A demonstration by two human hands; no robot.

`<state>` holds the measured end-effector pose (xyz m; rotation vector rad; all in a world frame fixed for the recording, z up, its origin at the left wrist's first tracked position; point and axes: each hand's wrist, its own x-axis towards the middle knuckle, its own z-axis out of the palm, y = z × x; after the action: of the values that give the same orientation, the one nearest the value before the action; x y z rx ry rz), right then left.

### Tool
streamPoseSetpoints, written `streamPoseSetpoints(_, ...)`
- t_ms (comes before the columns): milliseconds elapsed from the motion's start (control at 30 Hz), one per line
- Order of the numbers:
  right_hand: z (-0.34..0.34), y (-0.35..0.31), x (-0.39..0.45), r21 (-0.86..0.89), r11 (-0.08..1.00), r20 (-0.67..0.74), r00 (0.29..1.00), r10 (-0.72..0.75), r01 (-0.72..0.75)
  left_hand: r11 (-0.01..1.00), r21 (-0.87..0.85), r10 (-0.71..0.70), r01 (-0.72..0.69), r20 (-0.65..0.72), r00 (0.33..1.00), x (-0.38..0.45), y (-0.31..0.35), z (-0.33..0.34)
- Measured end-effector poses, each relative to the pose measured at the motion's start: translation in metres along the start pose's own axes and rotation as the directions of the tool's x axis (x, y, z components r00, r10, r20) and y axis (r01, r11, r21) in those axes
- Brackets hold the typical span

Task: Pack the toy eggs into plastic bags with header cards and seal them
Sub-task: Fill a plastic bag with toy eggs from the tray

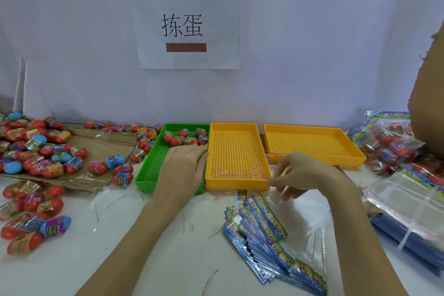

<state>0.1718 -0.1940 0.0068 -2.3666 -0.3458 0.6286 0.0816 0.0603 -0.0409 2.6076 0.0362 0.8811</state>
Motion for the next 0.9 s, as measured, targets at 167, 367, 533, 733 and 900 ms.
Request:
streamPoseSetpoints(167, -0.002, 0.005, -0.002, -0.422, 0.904, 0.058, 0.993, 0.105, -0.071, 0.989, 0.001, 0.147, -0.147, 0.054, 0.988, -0.001, 0.005, 0.004)
streamPoseSetpoints(367, 0.007, -0.004, -0.003, -0.547, 0.834, 0.061, 0.989, 0.136, -0.081, 0.957, -0.114, 0.272, -0.266, 0.047, 0.961, -0.007, 0.013, 0.01)
streamPoseSetpoints(533, -0.002, 0.0, -0.006, -0.465, 0.885, 0.116, 0.993, 0.029, 0.028, 0.909, -0.005, 0.417, -0.417, 0.057, 0.907, -0.008, 0.011, 0.015)
streamPoseSetpoints(733, -0.008, -0.002, -0.008, 0.109, 0.918, 0.123, 0.911, -0.394, 0.382, 0.931, -0.312, 0.221, -0.191, 0.066, 0.973, -0.009, 0.024, 0.013)
streamPoseSetpoints(900, 0.01, -0.012, 0.001, 0.52, 0.741, 0.081, 0.839, -0.538, 0.424, 0.691, -0.686, 0.06, 0.229, 0.37, 0.927, -0.01, 0.033, 0.007)
